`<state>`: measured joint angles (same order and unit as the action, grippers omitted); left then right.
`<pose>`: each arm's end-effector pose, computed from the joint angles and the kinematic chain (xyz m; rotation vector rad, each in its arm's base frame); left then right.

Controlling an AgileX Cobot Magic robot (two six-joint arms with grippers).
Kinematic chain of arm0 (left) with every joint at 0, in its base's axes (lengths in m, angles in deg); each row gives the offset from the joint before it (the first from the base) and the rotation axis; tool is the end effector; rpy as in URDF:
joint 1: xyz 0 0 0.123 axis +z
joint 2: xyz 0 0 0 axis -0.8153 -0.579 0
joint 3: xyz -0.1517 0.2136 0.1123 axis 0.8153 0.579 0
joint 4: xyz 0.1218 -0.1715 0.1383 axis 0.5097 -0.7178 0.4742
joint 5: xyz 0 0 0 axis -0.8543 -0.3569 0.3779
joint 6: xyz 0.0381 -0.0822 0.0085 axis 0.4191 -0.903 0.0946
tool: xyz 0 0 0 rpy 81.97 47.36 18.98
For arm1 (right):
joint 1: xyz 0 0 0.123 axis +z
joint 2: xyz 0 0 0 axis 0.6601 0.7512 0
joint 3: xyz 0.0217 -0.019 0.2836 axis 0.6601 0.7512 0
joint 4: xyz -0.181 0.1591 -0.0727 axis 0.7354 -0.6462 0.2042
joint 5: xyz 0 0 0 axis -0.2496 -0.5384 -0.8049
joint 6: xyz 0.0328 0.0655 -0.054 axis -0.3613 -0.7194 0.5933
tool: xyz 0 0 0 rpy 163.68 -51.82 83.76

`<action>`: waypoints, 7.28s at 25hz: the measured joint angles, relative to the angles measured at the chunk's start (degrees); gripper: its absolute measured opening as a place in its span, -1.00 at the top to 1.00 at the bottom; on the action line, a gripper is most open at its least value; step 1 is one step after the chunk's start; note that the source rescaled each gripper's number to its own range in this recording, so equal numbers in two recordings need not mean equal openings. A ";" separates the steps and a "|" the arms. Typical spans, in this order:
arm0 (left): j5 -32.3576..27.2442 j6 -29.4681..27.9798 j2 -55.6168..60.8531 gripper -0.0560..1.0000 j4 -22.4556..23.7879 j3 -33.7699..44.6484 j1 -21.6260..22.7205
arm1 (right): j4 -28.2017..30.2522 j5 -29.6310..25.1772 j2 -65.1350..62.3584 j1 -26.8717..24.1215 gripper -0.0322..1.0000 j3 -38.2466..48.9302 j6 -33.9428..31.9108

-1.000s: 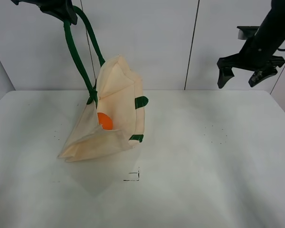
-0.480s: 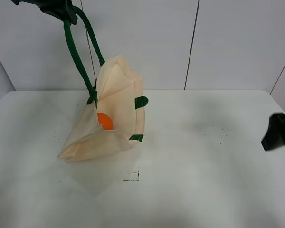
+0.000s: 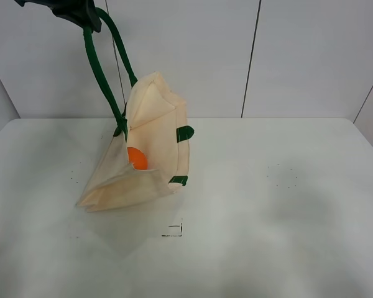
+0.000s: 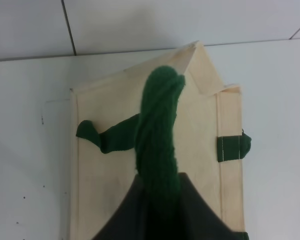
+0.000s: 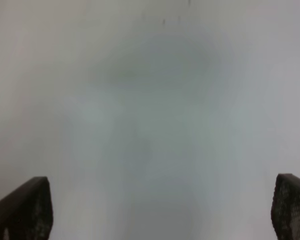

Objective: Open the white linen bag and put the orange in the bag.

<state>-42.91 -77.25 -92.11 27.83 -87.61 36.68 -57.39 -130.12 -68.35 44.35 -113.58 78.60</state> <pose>0.3890 -0.1222 0.4388 0.1090 2.3458 -0.2102 0.0494 0.0055 0.2708 -0.0554 2.3575 0.0718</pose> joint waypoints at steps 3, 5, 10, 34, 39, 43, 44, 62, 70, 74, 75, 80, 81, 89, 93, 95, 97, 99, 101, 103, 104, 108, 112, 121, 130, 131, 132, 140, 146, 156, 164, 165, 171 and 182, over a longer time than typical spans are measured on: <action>0.00 0.17 0.00 0.89 0.00 0.00 0.00 | 0.13 0.00 -5.02 0.00 -1.00 0.05 0.00; 0.00 0.21 0.00 0.89 0.00 0.00 0.00 | 0.17 0.00 -7.14 0.00 -1.00 0.05 0.00; 0.00 0.21 0.00 0.89 0.00 0.00 0.00 | 0.23 0.00 -8.10 0.00 -1.00 0.06 0.00; 0.00 0.21 0.00 0.89 0.00 0.00 0.00 | 0.27 -0.05 -19.85 -2.85 -1.00 0.17 0.00; 0.00 0.21 0.00 0.89 0.00 0.00 0.00 | 0.27 -0.06 -19.90 -2.85 -1.00 0.17 0.00; 0.00 0.21 -0.23 0.89 0.00 0.00 0.00 | 0.27 -0.06 -19.90 -2.85 -1.00 0.17 0.00; 0.00 0.21 -0.68 0.89 -0.25 0.00 0.00 | 0.27 -0.06 -19.90 -2.85 -1.00 0.17 0.00; 2.35 4.89 -23.64 0.44 -12.90 0.00 -1.79 | 0.27 -0.06 -19.90 -2.74 -1.00 0.17 0.00; 2.29 5.10 -23.63 -0.73 -6.39 0.00 -1.79 | 0.27 -0.06 -19.90 -2.74 -1.00 0.17 0.00; 0.49 3.74 -23.63 -0.78 0.84 0.00 -1.79 | 0.27 -0.06 -19.90 -2.74 -1.00 0.17 0.00; 0.39 3.62 -23.63 -0.78 2.34 0.00 -1.74 | 0.27 -0.06 -19.90 -2.74 -1.00 0.17 0.00; 0.28 3.51 -23.63 -0.79 4.07 0.00 -0.60 | 0.27 -0.06 -19.90 -2.74 -1.00 0.17 0.00; 0.21 3.51 -23.63 -0.79 4.07 0.00 0.02 | 0.27 -0.06 -19.90 -2.74 -1.00 0.17 0.00; 0.21 3.63 -23.63 -0.79 2.45 0.00 9.28 | 0.27 -0.06 -19.90 -2.74 -1.00 0.17 0.00; 0.16 4.28 -23.63 -0.79 0.13 0.00 14.25 | 0.27 -0.06 -19.90 -2.74 -1.00 0.17 0.00; 0.16 4.48 -23.63 -0.79 0.02 0.00 15.75 | 0.27 -0.06 -19.90 -2.74 -1.00 0.17 0.00; 0.16 4.54 -23.58 -0.79 0.02 0.00 16.54 | 0.27 -0.06 -19.90 -2.74 -1.00 0.17 0.00; 0.16 4.66 -23.17 -0.79 0.02 0.59 16.64 | 0.27 -0.06 -19.90 -2.74 -1.00 0.17 0.00; 0.16 5.19 -22.02 -0.79 -0.27 2.22 16.64 | 0.27 -0.06 -19.90 -2.74 -1.00 0.17 0.00; 0.16 5.33 -20.17 -0.79 -0.40 4.49 16.64 | 0.27 -0.06 -19.90 -2.74 -1.00 0.17 0.00; 0.16 5.38 -19.14 -0.79 -0.58 5.58 16.64 | 0.27 -0.06 -19.90 -2.74 -1.00 0.17 0.00; 0.16 6.49 -12.41 -0.79 -2.41 11.62 16.64 | 0.27 -0.06 -19.90 -2.74 -1.00 0.17 0.00; 0.16 6.70 -3.24 -0.79 -2.41 18.84 16.50 | 0.27 -0.06 -19.90 -2.74 -1.00 0.17 0.00; 0.10 6.55 21.05 -0.79 -2.41 40.31 16.39 | 0.27 -0.06 -19.90 -2.74 -1.00 0.17 0.00; -0.02 6.55 51.45 -0.79 -2.41 62.57 16.39 | 0.27 -0.06 -19.90 -2.74 -1.00 0.17 0.00; -0.02 6.55 55.33 -0.79 -1.98 65.12 16.39 | 0.27 -0.06 -19.90 -2.74 -1.00 0.17 0.00; -0.02 6.55 59.19 -0.79 -1.87 67.67 16.39 | 0.27 -0.06 -19.90 -2.74 -1.00 0.17 0.00; 1.17 8.39 86.15 -0.79 -1.71 87.53 16.39 | 0.27 -0.06 -19.90 -2.74 -1.00 0.17 0.00; 5.93 12.58 99.95 -0.79 -2.92 97.61 16.39 | 0.27 -0.06 -19.90 -2.74 -1.00 0.17 0.00; 7.11 13.62 101.58 -0.79 -3.08 97.85 16.39 | 0.27 -0.06 -19.90 -2.74 -1.00 0.17 0.00; 7.11 13.62 101.58 -0.79 -3.00 97.85 16.39 | 0.27 -0.06 -19.90 -2.74 -1.00 0.17 0.00; 7.11 13.62 101.58 -0.79 -3.00 97.85 16.52 | 0.27 -0.06 -19.90 -2.74 -1.00 0.17 0.00; 7.11 13.62 101.58 -0.79 -3.00 97.85 18.36 | 0.27 -0.06 -19.90 -2.74 -1.00 0.17 0.00; 7.18 13.69 104.48 -0.79 -3.00 97.85 18.45 | 0.27 -0.06 -19.90 -2.74 -1.00 0.17 0.00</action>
<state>-35.73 -63.56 12.37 24.83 10.23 55.13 -57.12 -130.18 -88.26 41.62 -113.41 78.60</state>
